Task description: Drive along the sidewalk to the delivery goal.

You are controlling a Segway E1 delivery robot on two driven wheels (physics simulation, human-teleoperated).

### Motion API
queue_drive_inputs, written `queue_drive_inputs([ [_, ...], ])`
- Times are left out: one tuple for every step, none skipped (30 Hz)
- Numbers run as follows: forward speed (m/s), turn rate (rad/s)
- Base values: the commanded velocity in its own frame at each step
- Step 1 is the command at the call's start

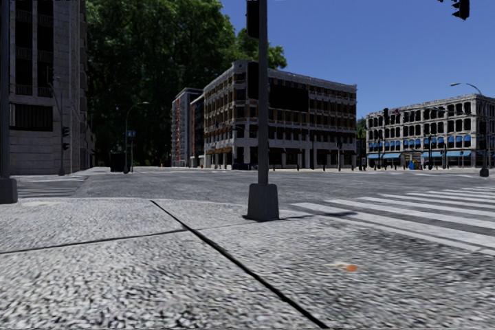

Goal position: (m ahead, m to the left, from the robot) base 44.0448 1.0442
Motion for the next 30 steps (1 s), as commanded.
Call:
queue_drive_inputs([
  [1.87,-0.73],
  [1.87,-0.73],
  [1.87,-0.73],
  [1.87,-0.73],
  [1.87,-0.73],
  [1.87,-0.71],
  [1.87,-0.68],
  [1.87,-0.66],
  [1.87,-0.66],
  [1.87,-0.66],
  [1.87,-0.66],
  [1.87,-0.66],
  [1.87,-0.66],
  [1.87,-0.66],
  [1.87,-0.66],
  [1.87,-0.66],
  [1.87,-0.66],
  [1.87,-0.66],
  [1.87,-0.66],
  [1.87,-0.66],
  [1.87,-0.66],
  [1.87,-0.65],
  [1.87,-0.65],
  [1.87,-0.65],
  [1.87,-0.65],
  [1.87,-0.64],
  [1.87,-0.64],
  [1.87,-0.63],
  [1.87,-0.63],
  [1.87,-0.63],
])
